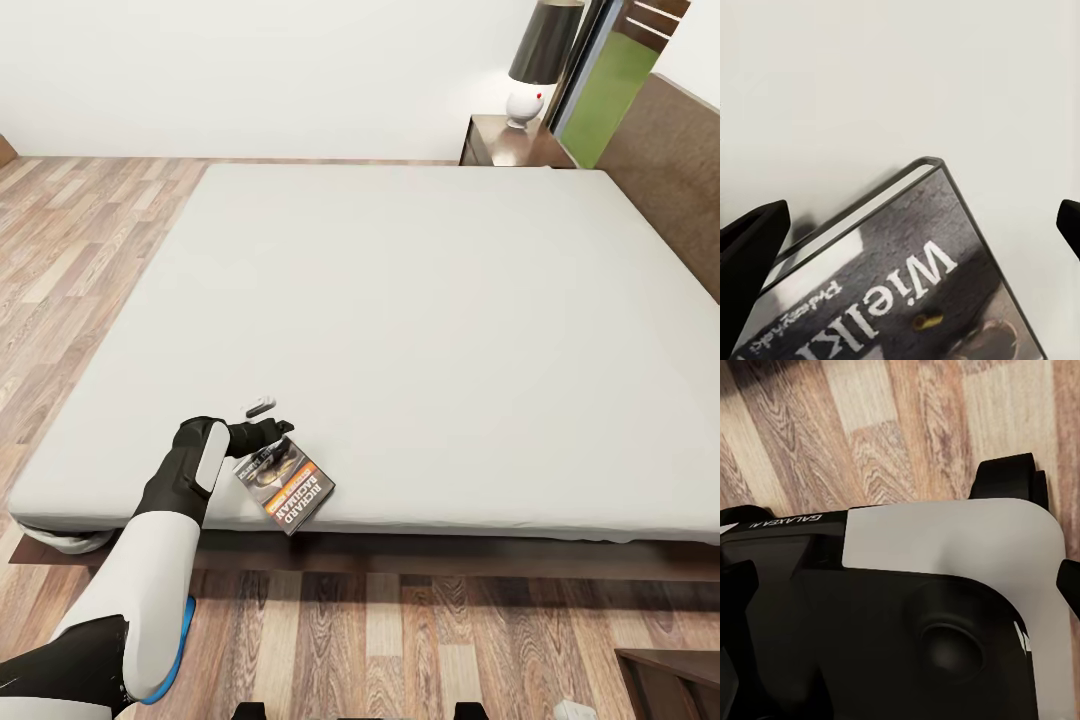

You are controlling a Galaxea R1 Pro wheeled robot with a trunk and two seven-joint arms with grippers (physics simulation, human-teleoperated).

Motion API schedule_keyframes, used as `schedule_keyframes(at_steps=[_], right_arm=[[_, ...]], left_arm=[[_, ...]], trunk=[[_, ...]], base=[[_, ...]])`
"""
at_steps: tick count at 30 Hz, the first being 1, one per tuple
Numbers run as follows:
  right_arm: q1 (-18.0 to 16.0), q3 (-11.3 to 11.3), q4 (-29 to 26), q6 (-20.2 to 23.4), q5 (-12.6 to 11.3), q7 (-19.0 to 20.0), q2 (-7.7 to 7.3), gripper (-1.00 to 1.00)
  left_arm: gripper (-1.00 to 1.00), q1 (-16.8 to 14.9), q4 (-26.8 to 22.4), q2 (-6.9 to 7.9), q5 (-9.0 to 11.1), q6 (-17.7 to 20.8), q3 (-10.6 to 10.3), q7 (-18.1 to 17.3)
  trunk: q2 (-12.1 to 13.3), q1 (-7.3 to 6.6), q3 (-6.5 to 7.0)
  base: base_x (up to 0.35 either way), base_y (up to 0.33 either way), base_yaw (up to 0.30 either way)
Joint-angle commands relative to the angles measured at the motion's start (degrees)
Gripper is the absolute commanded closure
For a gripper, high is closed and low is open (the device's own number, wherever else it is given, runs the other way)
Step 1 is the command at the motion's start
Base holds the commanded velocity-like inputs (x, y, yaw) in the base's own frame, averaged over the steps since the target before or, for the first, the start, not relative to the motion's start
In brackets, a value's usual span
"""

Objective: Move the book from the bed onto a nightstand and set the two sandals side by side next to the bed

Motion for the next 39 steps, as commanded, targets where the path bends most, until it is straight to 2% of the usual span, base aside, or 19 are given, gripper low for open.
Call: schedule_keyframes(at_steps=[1,10,26,39], right_arm=[[-0.02,0.19,0.06,0.12,-0.58,0.21,-0.02,-1.00],[-0.02,0.26,0.06,0.12,-0.58,0.21,-0.02,-1.00],[-0.02,0.19,0.07,0.12,-0.58,0.23,-0.02,-1.00],[-0.02,0.19,0.06,0.12,-0.58,0.27,-0.02,-1.00]], left_arm=[[-1.00,-0.01,0.00,-0.06,-0.59,0.41,0.27,0.00],[-1.00,-0.01,0.01,-0.06,-0.59,0.41,0.27,-0.01],[-1.00,-0.01,0.01,-0.06,-0.68,0.41,0.27,0.03],[-1.00,-0.01,0.00,-0.06,-0.67,0.41,0.27,0.08]], trunk=[[-0.01,0.00,-0.04],[-0.01,0.00,-0.04],[-0.01,0.00,-0.04],[5.20,-2.85,2.30]], base=[[0.000,0.000,0.000],[-0.123,0.000,0.000],[-0.005,0.000,0.000],[0.000,0.000,0.000]])
